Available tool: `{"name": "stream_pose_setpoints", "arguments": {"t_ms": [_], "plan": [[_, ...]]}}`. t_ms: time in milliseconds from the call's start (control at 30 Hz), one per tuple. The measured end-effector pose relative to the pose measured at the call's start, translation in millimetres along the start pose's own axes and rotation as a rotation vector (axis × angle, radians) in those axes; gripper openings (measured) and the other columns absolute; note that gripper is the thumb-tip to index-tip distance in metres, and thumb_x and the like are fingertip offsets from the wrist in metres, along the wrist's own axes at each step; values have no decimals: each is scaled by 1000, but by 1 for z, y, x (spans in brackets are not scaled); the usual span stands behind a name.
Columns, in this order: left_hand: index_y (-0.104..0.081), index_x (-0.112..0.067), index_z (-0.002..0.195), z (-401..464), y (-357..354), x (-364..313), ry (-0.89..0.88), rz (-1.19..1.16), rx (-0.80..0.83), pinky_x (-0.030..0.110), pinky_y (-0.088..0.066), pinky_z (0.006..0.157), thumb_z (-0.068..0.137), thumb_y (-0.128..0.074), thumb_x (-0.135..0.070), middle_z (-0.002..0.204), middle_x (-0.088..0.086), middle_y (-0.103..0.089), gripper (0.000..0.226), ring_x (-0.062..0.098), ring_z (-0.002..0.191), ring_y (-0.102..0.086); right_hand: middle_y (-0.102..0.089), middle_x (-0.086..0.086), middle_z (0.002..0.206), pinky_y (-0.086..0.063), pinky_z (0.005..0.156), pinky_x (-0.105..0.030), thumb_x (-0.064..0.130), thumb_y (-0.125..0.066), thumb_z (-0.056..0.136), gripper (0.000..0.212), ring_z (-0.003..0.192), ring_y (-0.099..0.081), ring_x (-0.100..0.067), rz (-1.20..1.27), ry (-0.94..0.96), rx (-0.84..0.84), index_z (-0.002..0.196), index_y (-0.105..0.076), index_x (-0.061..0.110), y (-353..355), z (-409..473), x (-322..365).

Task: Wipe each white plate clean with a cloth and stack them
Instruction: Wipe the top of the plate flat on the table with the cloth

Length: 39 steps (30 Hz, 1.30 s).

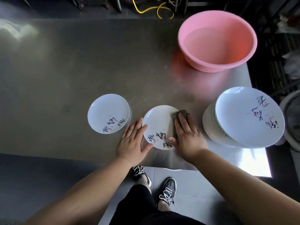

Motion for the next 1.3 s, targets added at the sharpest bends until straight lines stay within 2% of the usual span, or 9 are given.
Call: {"name": "stream_pose_setpoints", "arguments": {"t_ms": [100,233,400,533,700,900,1100,1200,1300], "plan": [[-50,-14,150,-6,5,-2,6,-8,-6,50,-19,128,93,-44,-74,176,4,-15,83,29,159,-24,-4,-10,176,-9,131,-47,69,-32,99,90,161,2,-38,28,-18,-5,166,-23,10,-13,-40,16],[-66,-9,116,-14,17,-31,-152,32,-74,50,-20,126,93,-48,-72,167,8,-39,69,25,158,-27,6,-4,176,1,130,-41,79,-9,91,100,161,13,-32,65,-39,104,168,-12,14,-29,-63,19],[-70,-16,99,-24,24,-39,-158,-42,-123,48,-48,112,91,-74,-37,150,2,-60,22,24,145,-48,-1,14,174,-26,127,-46,62,-38,103,75,161,9,-18,115,43,-17,166,-20,25,14,-10,3],[-75,-21,92,-21,25,-37,-38,-108,-112,41,-48,105,81,-88,-27,139,-4,-67,19,21,133,-57,-3,9,175,-25,127,-47,63,-40,103,78,162,3,-24,121,9,2,166,-22,22,3,-24,6],[-76,-23,91,-21,30,-37,-23,-166,-85,45,-54,100,78,-90,-29,136,-5,-69,21,21,129,-59,-1,-2,176,-12,129,-41,80,-13,91,99,161,-2,-33,75,1,95,167,-16,16,-34,-75,24],[-76,-27,91,-28,34,-45,-16,-152,-144,46,-53,89,84,-85,-21,130,-5,-71,13,26,120,-64,-1,8,175,-19,128,-45,63,-39,103,79,161,3,-26,122,22,-18,167,-19,20,3,-15,4],[-72,-32,99,-26,30,-68,-12,-94,-77,39,-37,86,79,-74,-59,104,-13,-64,34,20,103,-59,3,-2,176,-1,129,-37,77,-20,94,96,161,4,-32,98,16,42,168,-14,15,-27,-72,24],[-70,-31,119,-26,30,-68,-76,-79,-16,45,-35,102,75,-63,-71,135,-12,-58,60,19,129,-51,3,4,176,-2,130,-38,79,-14,92,97,162,3,-28,87,80,110,168,-14,19,-34,-86,19],[-66,-35,135,-26,29,-41,-51,-65,69,50,-22,116,83,-62,-68,160,-13,-46,61,13,150,-32,-4,8,176,-8,131,-38,65,-39,102,79,162,-4,-25,49,141,38,167,-22,24,-11,-57,7]]}}
Point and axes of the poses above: each hand's wrist, its own z-axis towards the middle knuckle, its own y-axis out of the back of the hand, x = y × z, the point moved 10 cm from there along z, towards the middle knuckle
